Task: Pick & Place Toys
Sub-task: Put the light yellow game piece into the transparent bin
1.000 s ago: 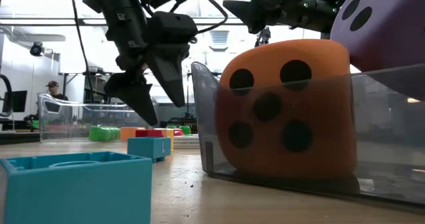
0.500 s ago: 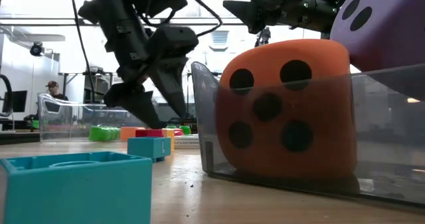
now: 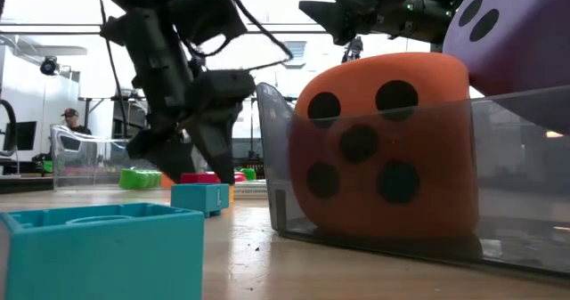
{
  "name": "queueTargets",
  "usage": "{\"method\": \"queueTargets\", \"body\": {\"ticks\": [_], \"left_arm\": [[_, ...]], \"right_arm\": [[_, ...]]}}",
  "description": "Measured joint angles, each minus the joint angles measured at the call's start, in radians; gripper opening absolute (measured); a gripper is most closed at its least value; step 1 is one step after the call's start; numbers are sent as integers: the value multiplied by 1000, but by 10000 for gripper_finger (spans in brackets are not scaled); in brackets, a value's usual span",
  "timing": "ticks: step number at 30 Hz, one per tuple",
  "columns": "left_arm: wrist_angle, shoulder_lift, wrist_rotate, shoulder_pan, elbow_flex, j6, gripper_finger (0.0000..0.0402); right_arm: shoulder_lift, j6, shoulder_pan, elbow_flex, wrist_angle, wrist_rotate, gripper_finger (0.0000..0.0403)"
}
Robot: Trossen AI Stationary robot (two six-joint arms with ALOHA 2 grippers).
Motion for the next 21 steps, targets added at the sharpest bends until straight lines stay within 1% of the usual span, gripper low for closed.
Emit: {"method": "queueTargets", "body": {"ticks": [5, 12, 16, 21], "left_arm": [[-3, 34, 11, 0, 5, 4, 301], [-9, 19, 10, 0, 2, 30, 294], [-15, 17, 7, 1, 1, 30, 258], [-28, 17, -4, 1, 0, 30, 182]], "right_arm": [[0, 0, 0, 0, -3, 1, 339], [0, 0, 0, 0, -3, 3, 339], [0, 0, 0, 0, -3, 3, 339], [0, 0, 0, 0, -3, 3, 339]]}}
